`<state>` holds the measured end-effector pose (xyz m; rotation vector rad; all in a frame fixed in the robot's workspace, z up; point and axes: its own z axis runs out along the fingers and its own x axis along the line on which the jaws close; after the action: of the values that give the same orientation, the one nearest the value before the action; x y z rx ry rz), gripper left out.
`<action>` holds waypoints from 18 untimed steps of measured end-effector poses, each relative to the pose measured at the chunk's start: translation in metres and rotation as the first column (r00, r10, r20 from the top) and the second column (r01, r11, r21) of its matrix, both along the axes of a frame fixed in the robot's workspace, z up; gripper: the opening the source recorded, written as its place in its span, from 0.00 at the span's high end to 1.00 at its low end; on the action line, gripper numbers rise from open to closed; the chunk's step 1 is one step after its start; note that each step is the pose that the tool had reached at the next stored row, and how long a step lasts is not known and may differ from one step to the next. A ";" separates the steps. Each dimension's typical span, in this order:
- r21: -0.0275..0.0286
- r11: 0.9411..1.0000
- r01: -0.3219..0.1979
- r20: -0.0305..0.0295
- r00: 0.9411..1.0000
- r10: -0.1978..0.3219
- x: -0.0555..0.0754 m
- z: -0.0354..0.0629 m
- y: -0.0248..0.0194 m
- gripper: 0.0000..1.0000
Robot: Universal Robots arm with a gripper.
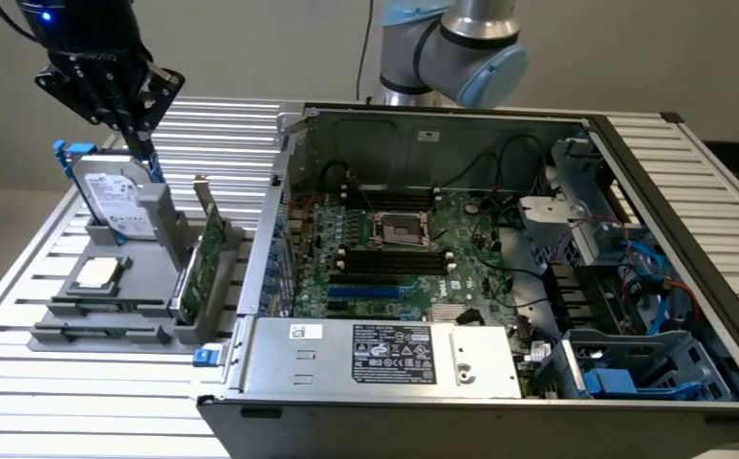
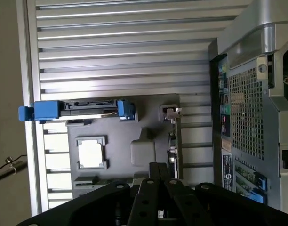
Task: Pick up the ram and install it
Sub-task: 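Reach for the ram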
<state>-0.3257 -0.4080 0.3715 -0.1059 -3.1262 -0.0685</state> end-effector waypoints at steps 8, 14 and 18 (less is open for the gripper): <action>0.000 1.000 -0.004 0.000 1.000 0.004 -0.012 0.0000 -0.0162 0.89; 0.000 1.000 -0.010 0.000 1.000 0.010 -0.020 -0.0002 -0.0255 0.89; 0.000 1.000 -0.021 0.000 1.000 0.021 -0.022 -0.0008 -0.0277 0.89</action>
<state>-0.3479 -0.4357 0.3707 -0.0729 -3.1266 -0.0683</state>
